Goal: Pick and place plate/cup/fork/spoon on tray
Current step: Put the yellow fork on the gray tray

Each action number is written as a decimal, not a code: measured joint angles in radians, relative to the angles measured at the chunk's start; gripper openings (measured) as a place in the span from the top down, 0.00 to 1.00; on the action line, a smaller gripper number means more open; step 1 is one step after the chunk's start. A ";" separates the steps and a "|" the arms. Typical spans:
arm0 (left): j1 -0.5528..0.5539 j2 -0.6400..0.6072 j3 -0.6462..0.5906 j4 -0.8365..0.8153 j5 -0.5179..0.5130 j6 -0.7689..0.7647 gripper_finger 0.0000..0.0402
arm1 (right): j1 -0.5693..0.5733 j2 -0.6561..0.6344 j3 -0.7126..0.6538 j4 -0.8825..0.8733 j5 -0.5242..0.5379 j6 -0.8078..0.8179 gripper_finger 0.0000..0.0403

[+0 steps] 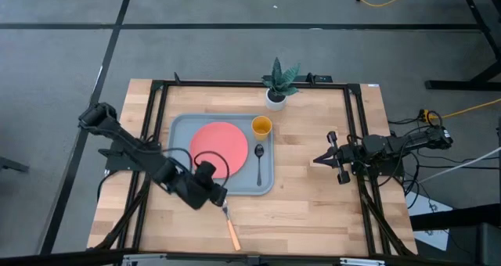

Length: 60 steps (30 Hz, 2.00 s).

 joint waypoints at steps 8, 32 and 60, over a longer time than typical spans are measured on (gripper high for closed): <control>-0.109 0.179 0.046 0.022 -0.012 -0.357 0.65 | 0.000 0.000 0.000 0.000 0.000 0.002 0.97; -0.102 0.551 0.387 -0.218 0.138 -0.672 0.66 | 0.000 0.000 0.000 0.000 0.000 0.001 0.97; -0.062 0.750 0.655 -0.416 0.270 -0.755 0.66 | 0.000 0.000 0.001 0.001 0.000 0.001 0.97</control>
